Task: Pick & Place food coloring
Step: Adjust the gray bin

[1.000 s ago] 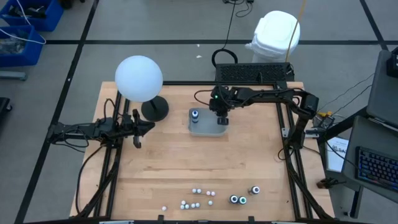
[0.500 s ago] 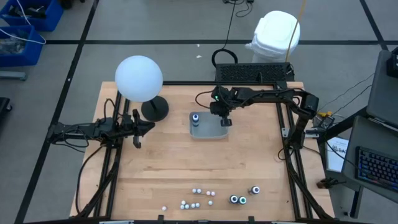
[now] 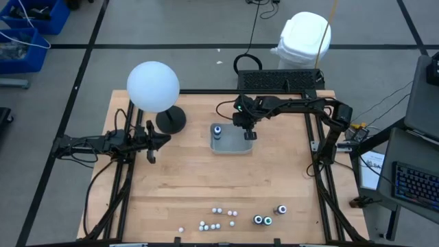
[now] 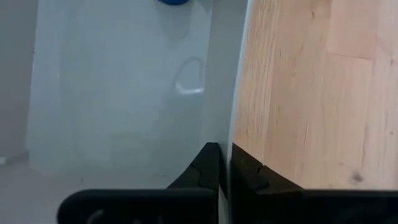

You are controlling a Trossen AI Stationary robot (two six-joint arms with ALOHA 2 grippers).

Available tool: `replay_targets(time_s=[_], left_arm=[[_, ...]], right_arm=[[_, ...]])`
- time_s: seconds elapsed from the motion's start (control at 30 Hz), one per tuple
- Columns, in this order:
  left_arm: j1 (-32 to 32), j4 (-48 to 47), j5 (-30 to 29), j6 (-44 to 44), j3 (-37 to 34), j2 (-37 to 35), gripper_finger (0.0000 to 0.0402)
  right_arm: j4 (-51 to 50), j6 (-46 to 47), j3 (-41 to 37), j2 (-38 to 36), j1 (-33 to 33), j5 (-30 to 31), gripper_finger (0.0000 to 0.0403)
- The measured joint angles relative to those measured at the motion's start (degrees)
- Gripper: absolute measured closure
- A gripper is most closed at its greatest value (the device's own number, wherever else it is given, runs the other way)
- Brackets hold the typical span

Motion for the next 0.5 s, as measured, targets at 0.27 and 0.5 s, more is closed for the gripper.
replay_targets(time_s=[0.27,0.5], left_arm=[[0.00,-0.02,0.00,-0.70,0.00,-0.02,0.0364],[0.00,-0.02,0.00,-0.79,0.00,-0.01,0.0364]], right_arm=[[-0.47,0.07,0.00,0.00,1.60,0.21,0.0402],[-0.61,0.94,-0.07,0.00,2.26,-0.21,0.0402]])
